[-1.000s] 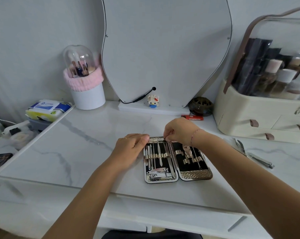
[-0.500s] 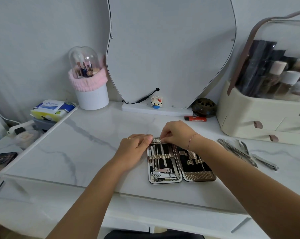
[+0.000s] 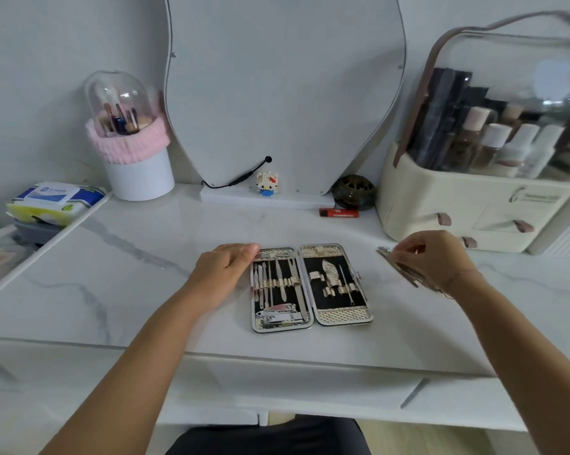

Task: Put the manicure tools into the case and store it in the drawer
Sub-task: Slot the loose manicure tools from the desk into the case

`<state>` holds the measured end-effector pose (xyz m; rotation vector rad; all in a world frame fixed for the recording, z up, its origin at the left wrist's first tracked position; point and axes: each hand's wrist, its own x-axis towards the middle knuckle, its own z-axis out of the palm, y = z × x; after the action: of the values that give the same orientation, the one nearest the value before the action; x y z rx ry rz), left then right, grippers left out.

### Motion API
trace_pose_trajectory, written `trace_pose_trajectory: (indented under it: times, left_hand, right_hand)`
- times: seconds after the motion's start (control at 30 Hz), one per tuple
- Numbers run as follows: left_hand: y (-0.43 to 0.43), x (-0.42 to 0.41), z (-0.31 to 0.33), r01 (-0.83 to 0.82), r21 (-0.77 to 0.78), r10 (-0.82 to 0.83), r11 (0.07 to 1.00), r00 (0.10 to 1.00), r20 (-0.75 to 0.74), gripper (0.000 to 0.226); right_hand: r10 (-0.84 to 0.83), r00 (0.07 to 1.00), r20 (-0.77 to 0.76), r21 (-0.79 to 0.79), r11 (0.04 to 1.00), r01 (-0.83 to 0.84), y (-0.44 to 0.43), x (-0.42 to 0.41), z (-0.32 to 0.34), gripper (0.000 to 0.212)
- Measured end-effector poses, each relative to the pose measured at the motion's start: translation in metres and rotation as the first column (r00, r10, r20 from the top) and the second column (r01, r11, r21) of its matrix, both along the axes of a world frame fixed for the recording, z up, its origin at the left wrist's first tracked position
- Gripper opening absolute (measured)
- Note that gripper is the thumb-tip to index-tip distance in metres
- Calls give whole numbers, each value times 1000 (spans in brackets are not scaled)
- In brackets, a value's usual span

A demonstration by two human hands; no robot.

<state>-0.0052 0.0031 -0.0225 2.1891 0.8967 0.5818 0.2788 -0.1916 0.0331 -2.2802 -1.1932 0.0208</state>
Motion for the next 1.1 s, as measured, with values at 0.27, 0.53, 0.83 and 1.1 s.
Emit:
trace_pose_trajectory:
  times: [0.27,0.53,0.83,1.1]
  left_hand:
    - [-3,-1,3,-5,8,5,1000,999,-32,61]
    - [-2,-1,1,0,-28,0,1000,1000,-4,60]
    - [-6,-1,5,-3,-23,3,1000,1000,-9,57]
    - [-7,-1,6,-2,-31,2,1000,1000,6,62]
  right_hand:
    - [-54,999,-11,-87,995,52,1,-1,-18,3]
    - [-8,1000,20,-257,966,13,8,-4,-10,13]
    - [34,999,25,-267,963,-26,10,-7,-6,10]
    - [38,992,122,-367,930,9,15,-9,-5,12]
